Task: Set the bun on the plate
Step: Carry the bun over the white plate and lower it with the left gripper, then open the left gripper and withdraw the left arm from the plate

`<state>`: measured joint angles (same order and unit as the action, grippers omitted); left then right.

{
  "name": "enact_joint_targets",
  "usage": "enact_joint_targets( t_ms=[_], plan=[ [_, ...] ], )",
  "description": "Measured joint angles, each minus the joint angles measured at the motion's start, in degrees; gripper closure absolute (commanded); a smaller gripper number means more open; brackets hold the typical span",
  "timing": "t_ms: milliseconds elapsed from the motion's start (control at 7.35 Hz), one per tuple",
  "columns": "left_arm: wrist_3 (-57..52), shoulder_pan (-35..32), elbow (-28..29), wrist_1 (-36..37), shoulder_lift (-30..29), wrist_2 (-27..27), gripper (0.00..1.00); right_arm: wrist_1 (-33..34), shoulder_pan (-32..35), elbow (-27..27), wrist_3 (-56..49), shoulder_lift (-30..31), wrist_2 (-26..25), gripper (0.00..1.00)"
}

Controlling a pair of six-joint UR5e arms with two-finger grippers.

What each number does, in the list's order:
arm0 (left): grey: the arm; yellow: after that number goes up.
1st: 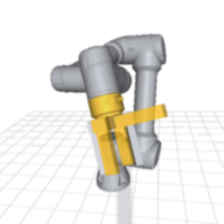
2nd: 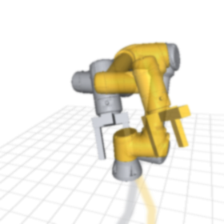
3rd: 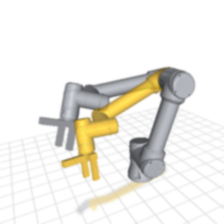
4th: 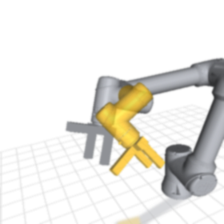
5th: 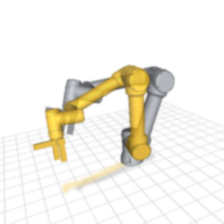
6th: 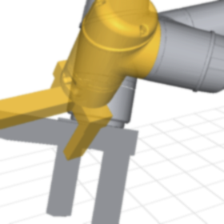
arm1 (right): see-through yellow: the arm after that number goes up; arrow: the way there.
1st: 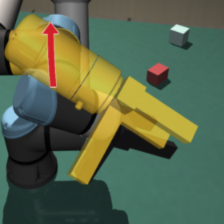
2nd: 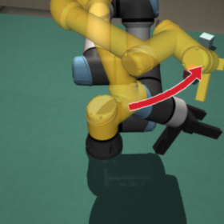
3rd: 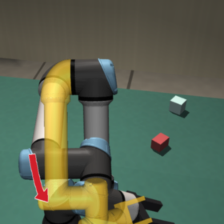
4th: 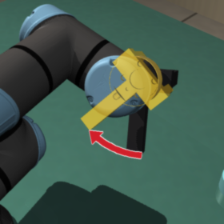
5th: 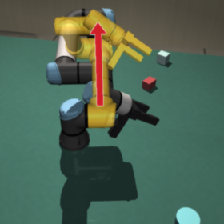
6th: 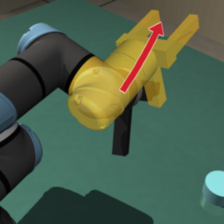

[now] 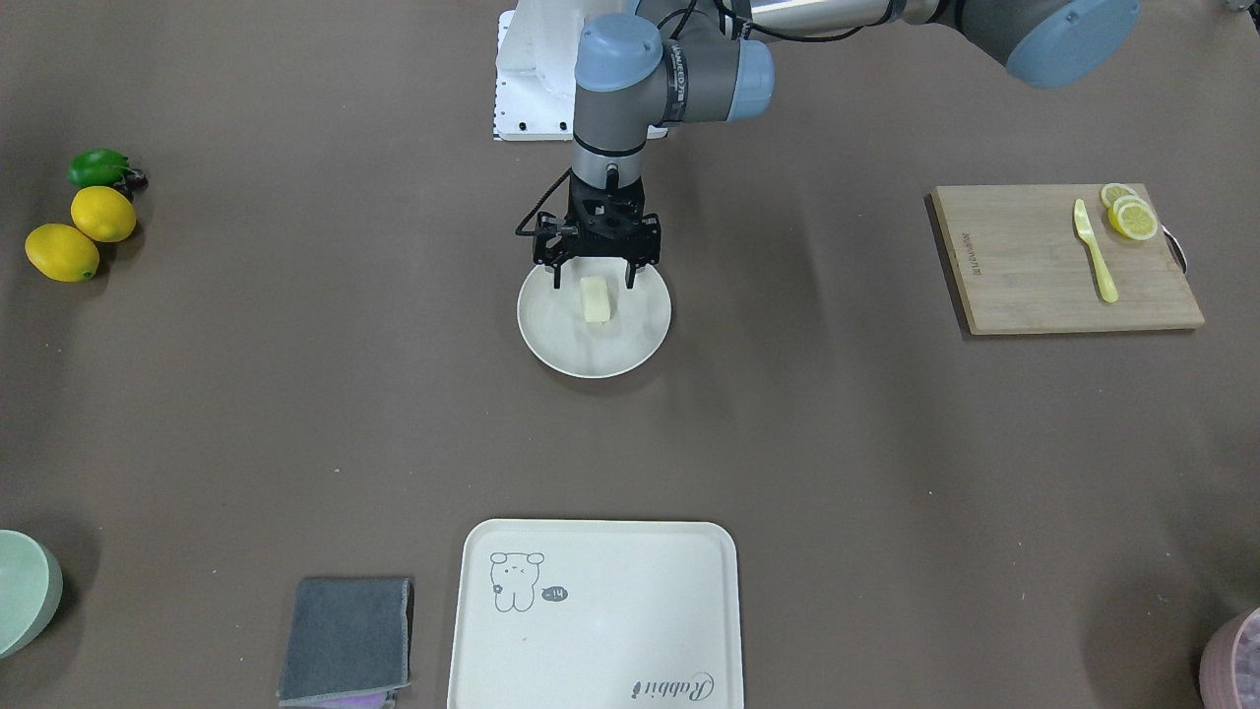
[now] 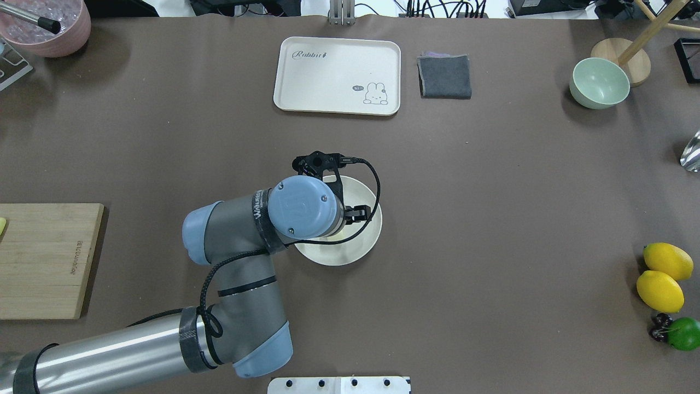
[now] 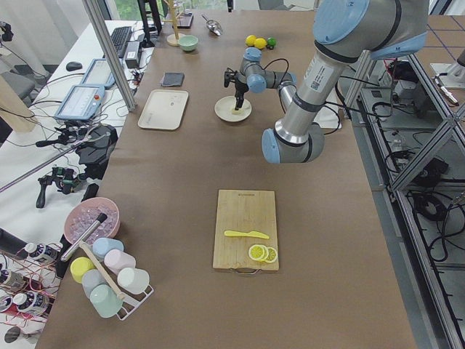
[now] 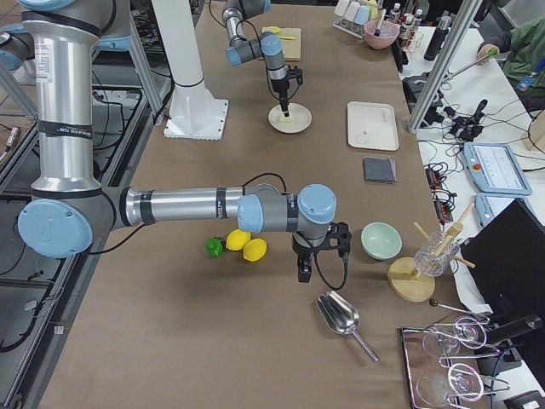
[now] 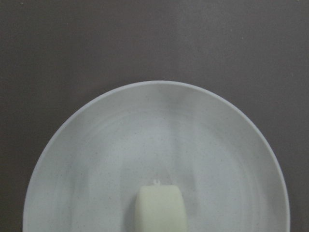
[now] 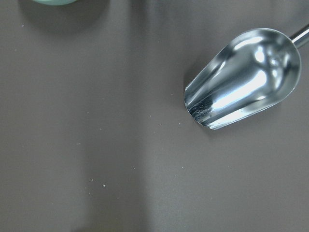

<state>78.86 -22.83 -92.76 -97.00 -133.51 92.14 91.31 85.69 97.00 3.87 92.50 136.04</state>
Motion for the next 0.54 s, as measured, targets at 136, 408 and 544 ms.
enact_joint_targets(
  t_ms=[136,408,544],
  plan=[
    [-0.79,-2.29,-2.31,2.68,0.56,0.15,0.02,0.00,0.00,0.07,0.00,-0.10,0.06,0.00],
    [-12.10,-8.24,-5.72,5.18,3.98,0.44,0.02,-0.01,0.00,0.04,0.00,-0.28,0.05,0.00],
    [-20.02,-12.58,-8.33,5.20,7.68,1.57,0.02,-0.03,0.00,-0.04,-0.01,-0.36,0.03,0.00]
  ],
)
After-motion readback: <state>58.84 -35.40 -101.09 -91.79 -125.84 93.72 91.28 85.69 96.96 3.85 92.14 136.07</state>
